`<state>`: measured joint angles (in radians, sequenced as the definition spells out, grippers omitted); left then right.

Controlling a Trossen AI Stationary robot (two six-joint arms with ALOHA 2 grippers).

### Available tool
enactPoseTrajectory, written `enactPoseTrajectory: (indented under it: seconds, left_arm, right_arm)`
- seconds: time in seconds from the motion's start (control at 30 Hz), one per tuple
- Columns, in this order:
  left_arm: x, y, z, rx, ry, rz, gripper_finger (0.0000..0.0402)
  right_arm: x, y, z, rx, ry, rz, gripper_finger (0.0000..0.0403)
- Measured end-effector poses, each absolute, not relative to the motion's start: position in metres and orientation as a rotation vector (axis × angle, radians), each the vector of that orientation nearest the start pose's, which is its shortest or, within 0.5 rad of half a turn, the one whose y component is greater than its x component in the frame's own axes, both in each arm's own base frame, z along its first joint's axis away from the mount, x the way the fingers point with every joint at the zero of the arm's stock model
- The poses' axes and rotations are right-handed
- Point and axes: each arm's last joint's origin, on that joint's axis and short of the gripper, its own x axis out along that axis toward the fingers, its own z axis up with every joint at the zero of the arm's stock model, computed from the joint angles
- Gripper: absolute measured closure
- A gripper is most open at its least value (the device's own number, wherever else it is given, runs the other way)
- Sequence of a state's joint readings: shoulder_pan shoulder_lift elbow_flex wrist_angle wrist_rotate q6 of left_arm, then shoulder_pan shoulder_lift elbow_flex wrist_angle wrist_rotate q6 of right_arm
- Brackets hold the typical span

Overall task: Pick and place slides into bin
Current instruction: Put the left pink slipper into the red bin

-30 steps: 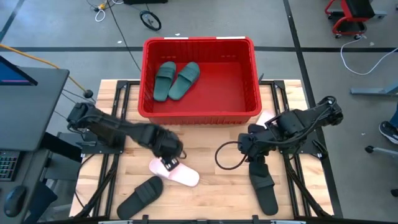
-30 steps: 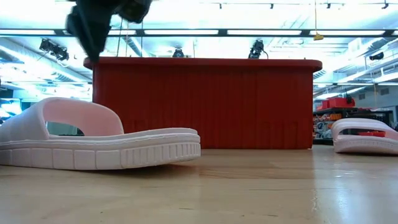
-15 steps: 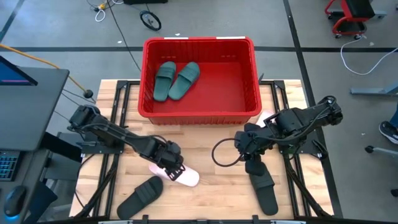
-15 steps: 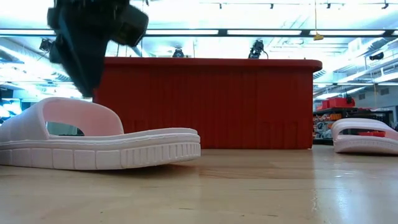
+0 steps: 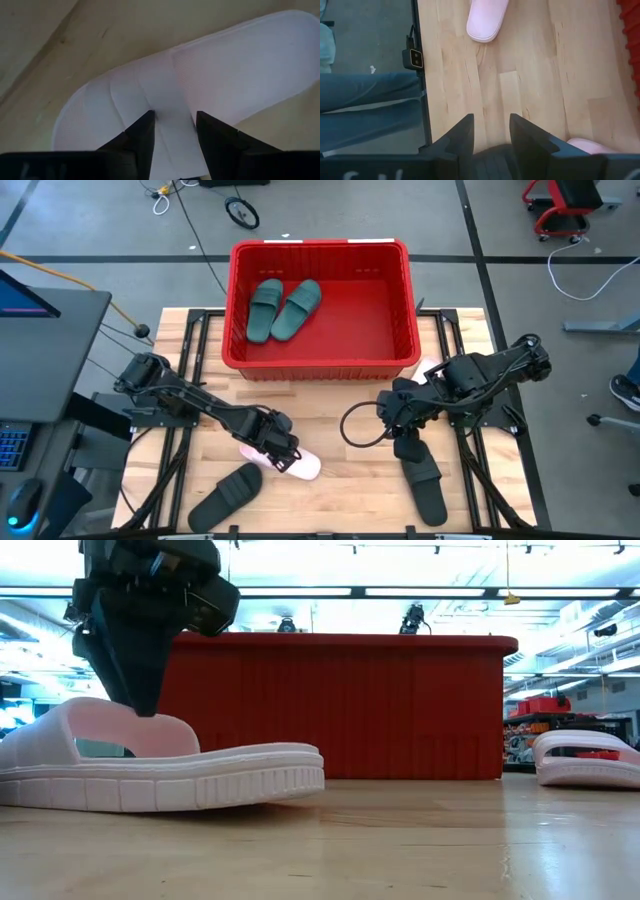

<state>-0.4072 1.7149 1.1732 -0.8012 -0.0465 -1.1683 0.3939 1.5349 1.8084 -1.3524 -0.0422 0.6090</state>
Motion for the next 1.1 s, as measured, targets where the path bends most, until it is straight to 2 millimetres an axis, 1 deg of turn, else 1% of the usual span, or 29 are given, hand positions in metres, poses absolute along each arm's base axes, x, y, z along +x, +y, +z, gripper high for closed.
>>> enactPoseTrajectory:
  seconds: [0.1,0.37,0.67,0.87,1.0,1.1]
  left_arm:
    - [0.290,-0.124,0.195,-0.692,1.320,0.548,0.0263]
    - [0.272,-0.118,0.193,-0.586,1.461,0.669,0.0291]
    - [0.272,-0.116,0.193,-0.597,1.466,0.682,0.0280]
    - [0.272,-0.117,0.195,-0.662,1.456,0.730,0.0280]
    - [0.266,-0.114,0.195,-0.597,1.475,0.791,0.0302]
    - [0.262,-0.110,0.196,-0.551,1.499,0.825,0.0339]
  right_arm:
    - [0.254,0.107,0.406,0.351,1.143,0.054,0.0272]
    - [0.254,0.107,0.406,0.330,1.141,0.068,0.0272]
    - [0.254,0.107,0.406,0.320,1.140,0.075,0.0272]
    - [0.254,0.107,0.406,0.286,1.137,0.096,0.0272]
    - [0.254,0.107,0.406,0.266,1.134,0.103,0.0272]
    - [0.254,0.106,0.406,0.260,1.129,0.093,0.0272]
